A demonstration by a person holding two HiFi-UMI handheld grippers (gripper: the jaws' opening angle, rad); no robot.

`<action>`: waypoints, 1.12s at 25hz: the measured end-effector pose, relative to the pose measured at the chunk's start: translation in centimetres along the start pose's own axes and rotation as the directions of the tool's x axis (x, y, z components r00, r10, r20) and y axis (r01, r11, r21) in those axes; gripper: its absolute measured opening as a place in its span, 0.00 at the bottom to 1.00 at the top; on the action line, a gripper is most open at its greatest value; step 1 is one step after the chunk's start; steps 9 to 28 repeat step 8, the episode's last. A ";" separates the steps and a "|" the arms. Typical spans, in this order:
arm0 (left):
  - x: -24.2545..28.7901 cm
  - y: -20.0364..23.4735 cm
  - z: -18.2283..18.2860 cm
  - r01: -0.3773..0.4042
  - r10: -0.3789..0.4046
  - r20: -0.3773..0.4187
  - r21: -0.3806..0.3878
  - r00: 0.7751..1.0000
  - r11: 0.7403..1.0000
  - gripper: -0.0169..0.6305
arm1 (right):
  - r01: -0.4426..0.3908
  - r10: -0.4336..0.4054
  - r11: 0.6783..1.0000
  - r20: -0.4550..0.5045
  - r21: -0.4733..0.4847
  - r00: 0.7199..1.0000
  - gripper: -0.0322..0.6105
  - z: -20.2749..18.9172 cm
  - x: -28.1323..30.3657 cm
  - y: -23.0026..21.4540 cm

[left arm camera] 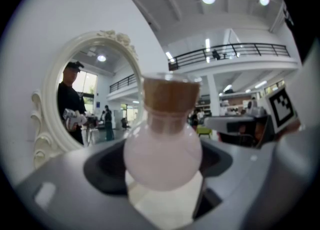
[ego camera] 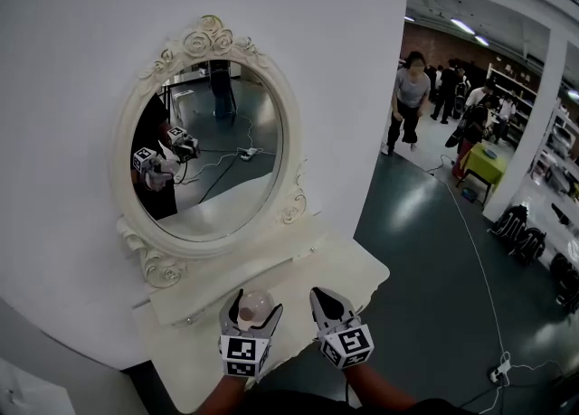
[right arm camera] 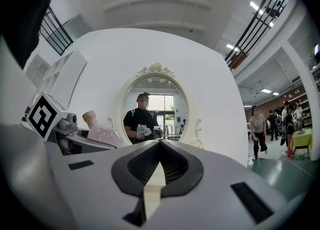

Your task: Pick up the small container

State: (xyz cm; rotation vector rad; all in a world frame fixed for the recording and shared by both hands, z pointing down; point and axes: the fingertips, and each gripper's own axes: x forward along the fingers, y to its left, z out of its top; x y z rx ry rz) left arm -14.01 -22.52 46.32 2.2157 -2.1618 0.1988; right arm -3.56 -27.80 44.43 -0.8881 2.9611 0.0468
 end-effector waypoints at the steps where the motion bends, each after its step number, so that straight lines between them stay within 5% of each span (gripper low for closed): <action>1: 0.0 0.0 0.0 0.000 0.000 -0.001 0.001 1.000 1.000 0.65 | -0.002 0.002 1.000 0.001 0.001 1.000 0.06 0.0 0.0 0.0; 28: 0.0 -0.1 -0.3 -0.004 0.004 -0.004 0.005 1.000 1.000 0.65 | -0.003 0.003 1.000 -0.015 -0.003 1.000 0.06 -0.3 0.0 0.1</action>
